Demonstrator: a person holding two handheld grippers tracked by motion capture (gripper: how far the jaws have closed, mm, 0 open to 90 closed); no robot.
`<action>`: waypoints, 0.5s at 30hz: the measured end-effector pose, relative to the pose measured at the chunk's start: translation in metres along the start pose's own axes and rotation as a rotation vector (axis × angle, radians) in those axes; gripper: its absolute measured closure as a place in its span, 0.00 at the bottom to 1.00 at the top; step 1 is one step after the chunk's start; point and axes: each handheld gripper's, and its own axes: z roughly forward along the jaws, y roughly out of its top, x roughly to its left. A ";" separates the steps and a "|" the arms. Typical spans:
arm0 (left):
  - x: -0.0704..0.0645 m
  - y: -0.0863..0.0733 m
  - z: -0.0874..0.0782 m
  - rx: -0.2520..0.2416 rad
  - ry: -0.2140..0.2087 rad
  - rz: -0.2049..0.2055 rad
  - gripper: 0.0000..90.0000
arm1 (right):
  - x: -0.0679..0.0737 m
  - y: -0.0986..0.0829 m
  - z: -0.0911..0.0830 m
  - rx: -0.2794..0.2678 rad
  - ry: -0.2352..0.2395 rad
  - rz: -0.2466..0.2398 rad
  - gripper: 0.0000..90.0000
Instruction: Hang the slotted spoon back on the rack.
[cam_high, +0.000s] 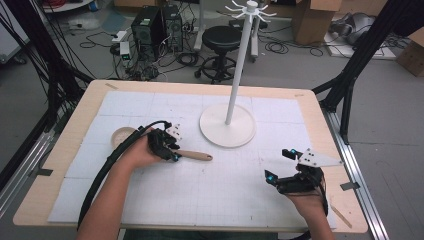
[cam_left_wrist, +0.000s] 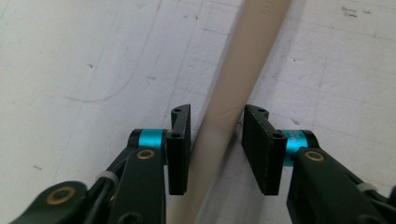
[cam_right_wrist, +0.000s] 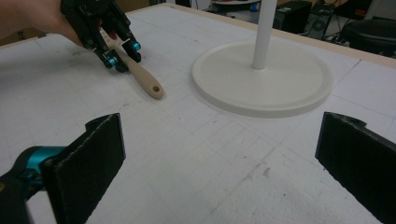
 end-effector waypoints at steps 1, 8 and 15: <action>-0.001 0.000 0.000 0.000 -0.001 0.004 0.75 | 0.000 0.000 0.000 0.000 0.000 0.002 0.00; -0.004 0.002 0.000 0.013 -0.011 0.004 0.82 | 0.000 0.000 0.000 0.001 -0.002 0.004 0.00; -0.008 0.005 -0.002 0.037 0.015 0.012 0.83 | 0.000 -0.001 -0.002 0.001 -0.003 0.009 0.00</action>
